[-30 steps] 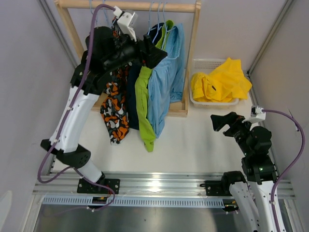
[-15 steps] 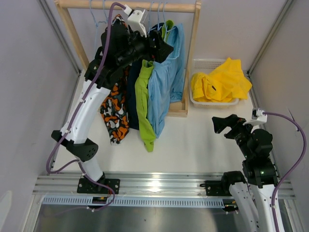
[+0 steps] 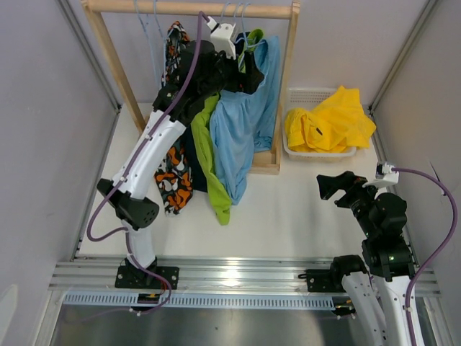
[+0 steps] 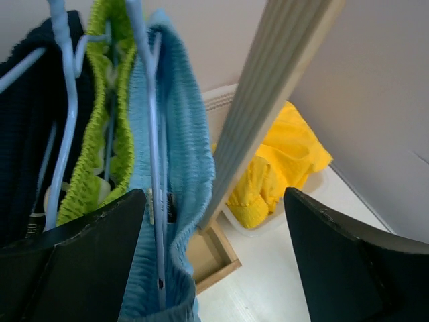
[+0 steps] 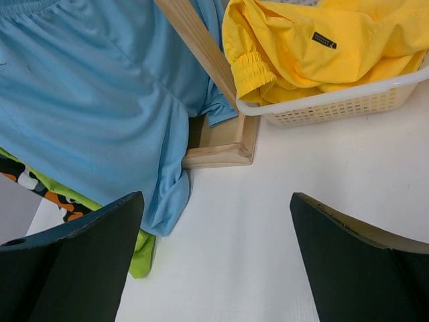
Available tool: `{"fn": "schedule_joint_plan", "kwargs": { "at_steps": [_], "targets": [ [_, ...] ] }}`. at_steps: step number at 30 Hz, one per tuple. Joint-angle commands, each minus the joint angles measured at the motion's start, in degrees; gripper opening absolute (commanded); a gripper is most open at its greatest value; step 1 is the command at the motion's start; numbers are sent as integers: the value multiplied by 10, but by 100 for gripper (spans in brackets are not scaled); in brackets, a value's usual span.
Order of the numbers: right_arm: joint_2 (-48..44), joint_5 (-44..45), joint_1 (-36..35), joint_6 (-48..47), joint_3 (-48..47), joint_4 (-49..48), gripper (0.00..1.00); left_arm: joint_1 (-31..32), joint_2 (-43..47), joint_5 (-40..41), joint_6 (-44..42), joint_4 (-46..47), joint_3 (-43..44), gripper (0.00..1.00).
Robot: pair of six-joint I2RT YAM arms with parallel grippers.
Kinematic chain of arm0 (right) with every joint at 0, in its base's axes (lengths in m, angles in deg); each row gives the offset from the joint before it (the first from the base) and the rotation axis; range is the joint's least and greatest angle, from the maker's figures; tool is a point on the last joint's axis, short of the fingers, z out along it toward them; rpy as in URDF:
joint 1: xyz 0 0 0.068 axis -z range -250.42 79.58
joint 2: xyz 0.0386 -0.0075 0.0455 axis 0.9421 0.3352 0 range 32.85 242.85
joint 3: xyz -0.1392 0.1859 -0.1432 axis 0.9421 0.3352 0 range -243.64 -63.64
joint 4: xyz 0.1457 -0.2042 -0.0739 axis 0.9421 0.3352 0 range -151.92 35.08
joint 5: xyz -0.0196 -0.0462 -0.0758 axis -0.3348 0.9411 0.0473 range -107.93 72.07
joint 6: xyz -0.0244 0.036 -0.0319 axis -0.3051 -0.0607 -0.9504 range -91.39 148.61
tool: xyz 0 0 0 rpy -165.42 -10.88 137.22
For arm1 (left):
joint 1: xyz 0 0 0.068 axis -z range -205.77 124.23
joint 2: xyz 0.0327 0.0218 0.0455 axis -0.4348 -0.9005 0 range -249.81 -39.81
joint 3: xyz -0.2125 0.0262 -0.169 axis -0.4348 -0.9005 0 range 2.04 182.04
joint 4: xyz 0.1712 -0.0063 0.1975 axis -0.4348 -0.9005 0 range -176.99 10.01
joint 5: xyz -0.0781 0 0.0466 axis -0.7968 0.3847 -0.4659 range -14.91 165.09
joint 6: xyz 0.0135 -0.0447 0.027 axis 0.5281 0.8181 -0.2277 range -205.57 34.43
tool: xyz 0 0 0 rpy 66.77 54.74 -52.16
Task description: Remove the shorts from the hanger
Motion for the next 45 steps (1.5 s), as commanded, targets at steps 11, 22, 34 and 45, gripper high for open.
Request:
{"fn": "schedule_joint_plan", "kwargs": {
  "at_steps": [11, 22, 34, 45],
  "targets": [
    [-4, 4, -2, -6, -21, -4, 100, 2, -51, 114, -43, 39, 58, 13],
    [1, 4, -3, -5, -18, -15, 100, 9, 32, 117, -67, 4, 110, 0],
    [21, 8, -3, -7, -46, -31, 100, 11, 193, 79, -83, -97, 44, 0],
    [28, -265, -3, -28, -61, -167, 99, 79, 491, -58, -53, -153, -326, 0]
  ]
}}
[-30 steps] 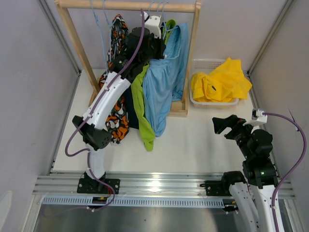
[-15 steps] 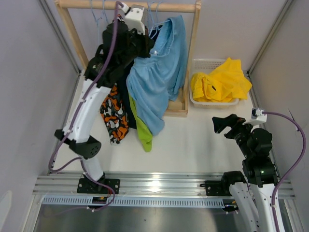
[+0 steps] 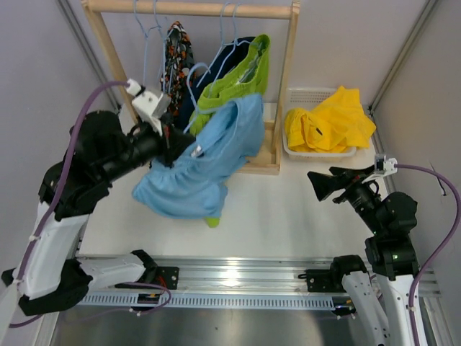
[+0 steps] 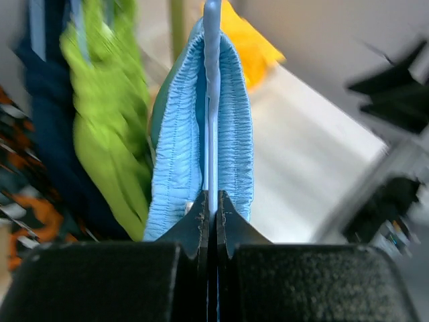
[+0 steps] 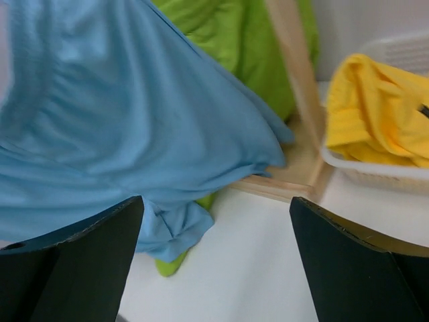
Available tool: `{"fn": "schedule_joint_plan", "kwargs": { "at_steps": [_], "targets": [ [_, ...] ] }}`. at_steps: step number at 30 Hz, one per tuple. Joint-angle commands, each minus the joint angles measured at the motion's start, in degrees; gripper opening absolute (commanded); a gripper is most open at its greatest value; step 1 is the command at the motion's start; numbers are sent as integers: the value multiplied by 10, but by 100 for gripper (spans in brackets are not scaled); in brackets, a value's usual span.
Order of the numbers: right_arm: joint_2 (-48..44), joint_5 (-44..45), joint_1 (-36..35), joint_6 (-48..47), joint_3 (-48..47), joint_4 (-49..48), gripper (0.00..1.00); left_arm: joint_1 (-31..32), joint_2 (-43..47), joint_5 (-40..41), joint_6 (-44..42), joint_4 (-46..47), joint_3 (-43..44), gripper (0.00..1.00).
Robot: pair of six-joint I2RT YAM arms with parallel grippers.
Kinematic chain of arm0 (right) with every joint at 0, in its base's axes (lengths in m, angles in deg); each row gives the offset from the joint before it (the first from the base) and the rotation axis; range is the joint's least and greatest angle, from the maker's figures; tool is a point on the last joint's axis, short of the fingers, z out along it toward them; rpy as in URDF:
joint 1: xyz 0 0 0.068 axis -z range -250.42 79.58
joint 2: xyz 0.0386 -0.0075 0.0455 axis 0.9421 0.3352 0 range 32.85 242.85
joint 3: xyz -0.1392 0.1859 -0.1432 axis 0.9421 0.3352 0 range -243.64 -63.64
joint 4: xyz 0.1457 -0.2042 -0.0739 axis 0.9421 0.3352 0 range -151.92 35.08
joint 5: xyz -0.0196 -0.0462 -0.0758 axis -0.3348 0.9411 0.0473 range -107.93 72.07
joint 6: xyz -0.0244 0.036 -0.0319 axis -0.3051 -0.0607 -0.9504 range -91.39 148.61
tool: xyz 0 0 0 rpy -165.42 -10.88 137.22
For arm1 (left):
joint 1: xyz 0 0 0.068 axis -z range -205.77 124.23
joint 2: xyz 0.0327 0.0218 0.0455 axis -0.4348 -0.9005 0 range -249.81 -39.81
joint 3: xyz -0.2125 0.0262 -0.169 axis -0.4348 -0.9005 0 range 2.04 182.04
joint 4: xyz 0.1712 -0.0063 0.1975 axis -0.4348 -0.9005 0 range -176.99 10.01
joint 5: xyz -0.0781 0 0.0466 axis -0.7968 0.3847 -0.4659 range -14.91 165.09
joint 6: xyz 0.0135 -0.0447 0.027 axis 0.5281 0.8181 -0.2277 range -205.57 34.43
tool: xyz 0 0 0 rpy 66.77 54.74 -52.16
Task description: Remove the shorts from the hanger
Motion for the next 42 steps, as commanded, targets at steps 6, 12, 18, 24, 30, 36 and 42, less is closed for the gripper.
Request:
{"fn": "schedule_joint_plan", "kwargs": {
  "at_steps": [6, 12, 18, 24, 30, 36, 42],
  "targets": [
    [33, -154, -9, 9, -14, -161, 99, 24, 127, -139, 77, 0, -64, 0],
    [79, -125, -58, -5, -3, -223, 100, 24, 120, -178, 103, -3, -24, 0],
    [157, -43, -173, -43, -23, -268, 100, 24, 112, -187, 108, 0, -17, 0],
    [234, 54, -295, -89, -55, -318, 100, 24, 114, -187, 109, 4, -21, 0],
    [286, 60, -321, -95, -75, -364, 33, 24, 114, -168, 97, -10, -25, 0],
    [267, 118, -314, -113, -61, -365, 0, 24, 109, -113, 82, -59, -12, 0],
    [241, 31, -99, -24, -38, -368, 0, 24, 118, -75, 72, -113, -8, 0]
  ]
}}
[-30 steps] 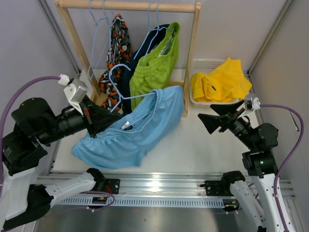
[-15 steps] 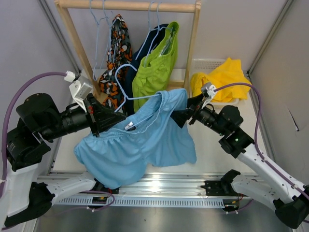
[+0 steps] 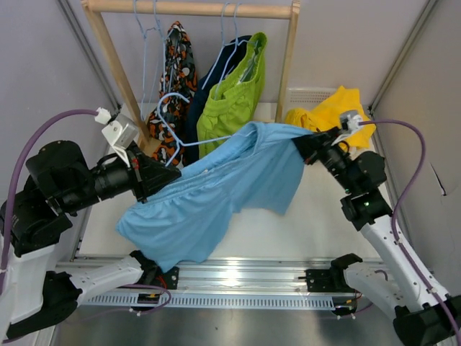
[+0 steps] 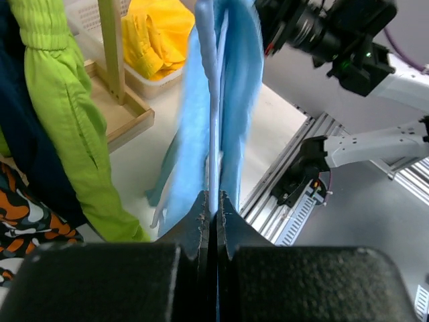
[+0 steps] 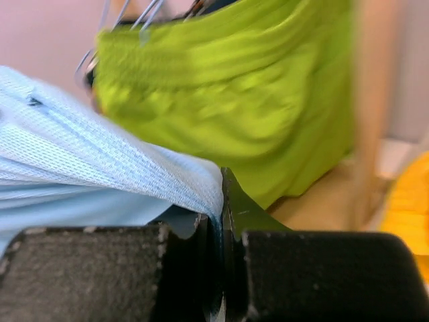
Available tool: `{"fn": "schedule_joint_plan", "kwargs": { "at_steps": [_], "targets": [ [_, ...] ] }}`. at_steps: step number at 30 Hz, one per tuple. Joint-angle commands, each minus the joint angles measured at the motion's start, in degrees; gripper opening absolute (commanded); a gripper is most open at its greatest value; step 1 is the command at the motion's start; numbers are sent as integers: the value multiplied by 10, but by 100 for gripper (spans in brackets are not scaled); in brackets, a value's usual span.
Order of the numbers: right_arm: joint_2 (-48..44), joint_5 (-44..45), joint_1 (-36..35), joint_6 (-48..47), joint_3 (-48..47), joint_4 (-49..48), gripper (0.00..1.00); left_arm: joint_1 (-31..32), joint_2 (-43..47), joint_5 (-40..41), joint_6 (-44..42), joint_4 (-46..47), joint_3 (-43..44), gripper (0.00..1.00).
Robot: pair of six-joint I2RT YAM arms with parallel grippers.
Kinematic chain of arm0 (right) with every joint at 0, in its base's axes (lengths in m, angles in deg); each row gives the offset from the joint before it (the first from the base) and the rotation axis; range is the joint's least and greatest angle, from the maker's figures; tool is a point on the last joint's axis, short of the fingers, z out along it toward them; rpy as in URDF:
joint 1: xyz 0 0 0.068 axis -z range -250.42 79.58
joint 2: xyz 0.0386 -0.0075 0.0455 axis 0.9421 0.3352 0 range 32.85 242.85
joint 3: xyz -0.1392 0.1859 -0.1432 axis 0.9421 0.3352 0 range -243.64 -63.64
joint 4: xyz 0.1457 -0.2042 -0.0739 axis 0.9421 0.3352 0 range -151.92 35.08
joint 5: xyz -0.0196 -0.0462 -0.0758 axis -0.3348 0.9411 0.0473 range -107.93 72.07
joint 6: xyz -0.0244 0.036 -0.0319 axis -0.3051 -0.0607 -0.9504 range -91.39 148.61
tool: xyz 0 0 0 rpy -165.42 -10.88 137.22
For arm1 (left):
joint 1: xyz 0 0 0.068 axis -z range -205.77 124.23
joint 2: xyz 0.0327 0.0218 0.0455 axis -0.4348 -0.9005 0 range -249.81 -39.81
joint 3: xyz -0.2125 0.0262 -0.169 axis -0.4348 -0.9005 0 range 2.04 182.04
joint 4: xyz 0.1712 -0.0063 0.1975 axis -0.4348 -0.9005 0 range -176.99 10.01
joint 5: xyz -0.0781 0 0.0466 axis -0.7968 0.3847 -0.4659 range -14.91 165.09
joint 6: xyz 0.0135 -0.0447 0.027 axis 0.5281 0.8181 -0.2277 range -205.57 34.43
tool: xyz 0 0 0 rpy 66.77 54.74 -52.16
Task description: Remove the shorts from the hanger
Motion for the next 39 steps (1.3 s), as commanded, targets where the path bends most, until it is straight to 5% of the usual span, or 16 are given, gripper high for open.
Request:
{"fn": "schedule_joint_plan", "kwargs": {
  "at_steps": [1, 10, 17, 24, 28, 32, 35, 36, 39],
  "targets": [
    [-19, -42, 130, 85, 10, -47, 0, 3, 19, 36, -9, -9, 8, 0],
    [-31, -61, 147, 111, 40, -56, 0, 3, 28, 55, 2, -2, 7, 0],
    [-51, -31, 180, 117, 68, -29, 0, 3, 2, 95, -3, -50, 152, 0],
    [-45, -75, 214, 156, 80, -52, 0, 3, 12, 81, 4, -16, 101, 0],
    [-59, -68, 150, 126, 77, -43, 0, 3, 0, 60, 5, 60, 44, 0],
    [-61, -16, -57, 28, 36, 38, 0, 3, -40, 88, -4, 140, -9, 0],
    [-59, 87, -128, -25, -11, 102, 0, 6, -123, 201, -16, 95, 14, 0],
    [-60, 108, -127, -32, -29, 117, 0, 11, -142, 279, -16, 71, 29, 0],
    [-48, 197, -94, -76, -129, 184, 0, 44, -161, 348, 0, 21, -17, 0]
  ]
}}
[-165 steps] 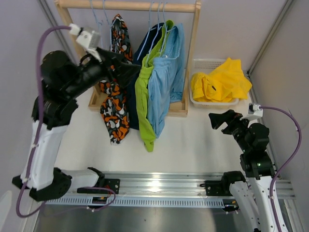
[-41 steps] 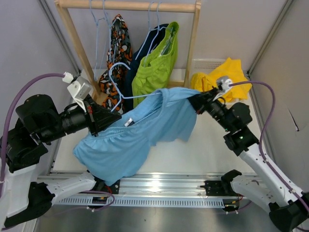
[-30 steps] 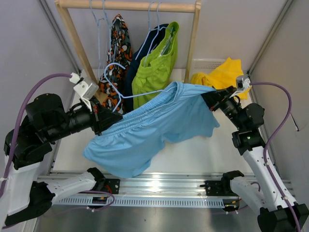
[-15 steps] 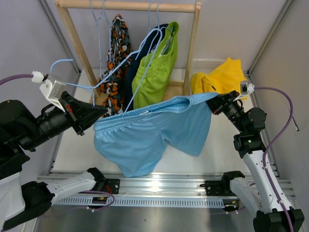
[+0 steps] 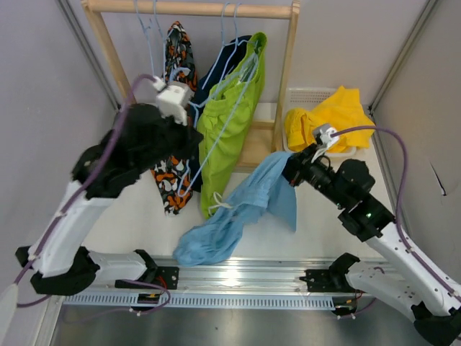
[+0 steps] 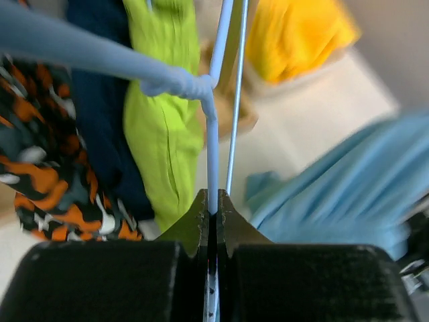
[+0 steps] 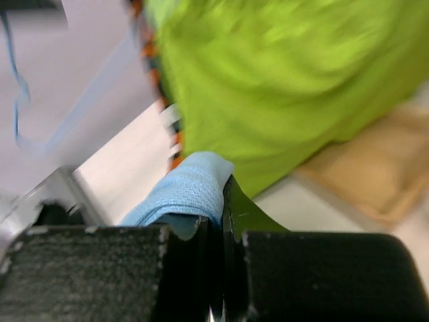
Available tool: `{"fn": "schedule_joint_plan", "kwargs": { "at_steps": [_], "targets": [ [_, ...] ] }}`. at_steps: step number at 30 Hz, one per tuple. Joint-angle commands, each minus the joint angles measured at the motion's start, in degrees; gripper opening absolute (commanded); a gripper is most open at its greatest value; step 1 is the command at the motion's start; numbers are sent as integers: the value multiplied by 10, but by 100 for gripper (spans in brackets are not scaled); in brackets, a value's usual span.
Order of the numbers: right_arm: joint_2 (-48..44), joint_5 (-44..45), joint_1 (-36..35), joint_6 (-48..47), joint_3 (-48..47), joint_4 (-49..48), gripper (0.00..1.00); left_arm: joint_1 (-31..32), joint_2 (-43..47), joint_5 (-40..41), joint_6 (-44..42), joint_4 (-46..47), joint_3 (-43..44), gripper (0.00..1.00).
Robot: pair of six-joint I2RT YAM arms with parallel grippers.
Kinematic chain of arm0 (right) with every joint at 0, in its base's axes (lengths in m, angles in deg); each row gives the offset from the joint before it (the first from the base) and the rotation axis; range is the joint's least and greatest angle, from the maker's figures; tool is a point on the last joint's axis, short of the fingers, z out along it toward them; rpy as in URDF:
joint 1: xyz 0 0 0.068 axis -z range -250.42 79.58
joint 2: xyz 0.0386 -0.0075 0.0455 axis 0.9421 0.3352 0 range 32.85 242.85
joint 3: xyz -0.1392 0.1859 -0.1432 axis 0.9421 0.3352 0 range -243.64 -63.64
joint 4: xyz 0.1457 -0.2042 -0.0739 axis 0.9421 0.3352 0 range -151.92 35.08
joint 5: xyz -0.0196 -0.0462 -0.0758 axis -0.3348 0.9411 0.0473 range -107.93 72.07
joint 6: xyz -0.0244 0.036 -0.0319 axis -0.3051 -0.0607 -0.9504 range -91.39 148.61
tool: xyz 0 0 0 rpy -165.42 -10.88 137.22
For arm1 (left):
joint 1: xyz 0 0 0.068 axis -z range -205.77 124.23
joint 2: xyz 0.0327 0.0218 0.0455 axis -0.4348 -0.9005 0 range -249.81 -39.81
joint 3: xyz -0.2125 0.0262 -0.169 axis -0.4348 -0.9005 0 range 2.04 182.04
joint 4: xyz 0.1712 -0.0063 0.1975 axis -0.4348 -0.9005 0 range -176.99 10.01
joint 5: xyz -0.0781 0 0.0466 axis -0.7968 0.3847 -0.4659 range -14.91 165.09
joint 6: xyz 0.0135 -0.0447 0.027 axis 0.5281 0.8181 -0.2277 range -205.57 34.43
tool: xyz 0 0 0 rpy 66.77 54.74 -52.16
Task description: Remove the shorts from the hanger
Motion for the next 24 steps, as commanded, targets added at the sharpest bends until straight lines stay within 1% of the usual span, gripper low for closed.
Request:
{"fn": "schedule_joint_plan", "kwargs": {
  "at_steps": [1, 2, 3, 4, 5, 6, 7, 8, 9, 10, 11, 12, 13, 14, 15, 16, 18, 19, 21, 22, 23, 24],
  "targets": [
    [20, 147, 50, -80, -156, 51, 0, 41, -11, 121, 18, -28, -52, 0],
    [38, 133, 75, -86, -192, 65, 0, 47, 17, 111, 25, -17, -73, 0],
    [56, 117, 134, -85, -266, 84, 0, 53, 31, 103, 35, -7, -123, 0],
    [101, 73, 165, -83, -302, 90, 0, 65, 42, 94, 53, 3, -139, 0],
    [125, 57, 194, -70, -338, 95, 0, 73, 56, 90, 60, 6, -152, 0],
    [150, 43, 223, -63, -374, 96, 0, 79, 62, 90, 67, 10, -189, 0],
    [177, 16, 270, -57, -446, 97, 0, 90, 67, 91, 79, 21, -201, 0],
    [235, 2, 289, -52, -485, 101, 0, 94, 72, 87, 83, 29, -210, 0],
    [268, -6, 304, -47, -526, 106, 0, 95, 79, 82, 87, 39, -234, 0],
    [301, -20, 324, -47, -616, 114, 0, 96, 79, 78, 90, 52, -239, 0],
    [374, -26, 333, -46, -664, 134, 0, 96, 77, 84, 90, 55, -241, 0],
    [411, -33, 340, -40, -713, 145, 0, 96, 70, 87, 90, 58, -241, 0],
    [449, -44, 351, -35, -804, 154, 0, 96, 66, 91, 88, 66, -240, 0],
    [485, -52, 355, -31, -845, 167, 0, 96, 60, 94, 87, 69, -236, 0],
    [553, -58, 357, -28, -879, 169, 0, 96, 53, 100, 83, 74, -226, 0],
    [583, -67, 360, -25, -928, 169, 0, 96, 35, 101, 77, 83, -220, 0],
    [647, -72, 365, -24, -943, 148, 0, 96, 12, 105, 71, 91, -197, 0],
    [663, -75, 369, -13, -941, 139, 0, 96, -10, 104, 67, 94, -191, 0],
    [689, -81, 379, 0, -910, 121, 0, 92, -33, 106, 60, 104, -168, 0],
    [688, -87, 381, 4, -885, 116, 0, 89, -54, 105, 57, 106, -161, 0],
    [681, -86, 383, 9, -847, 84, 0, 84, -65, 104, 56, 107, -154, 0],
    [668, -83, 385, 11, -747, 62, 0, 74, -76, 103, 53, 109, -134, 0]
  ]
}}
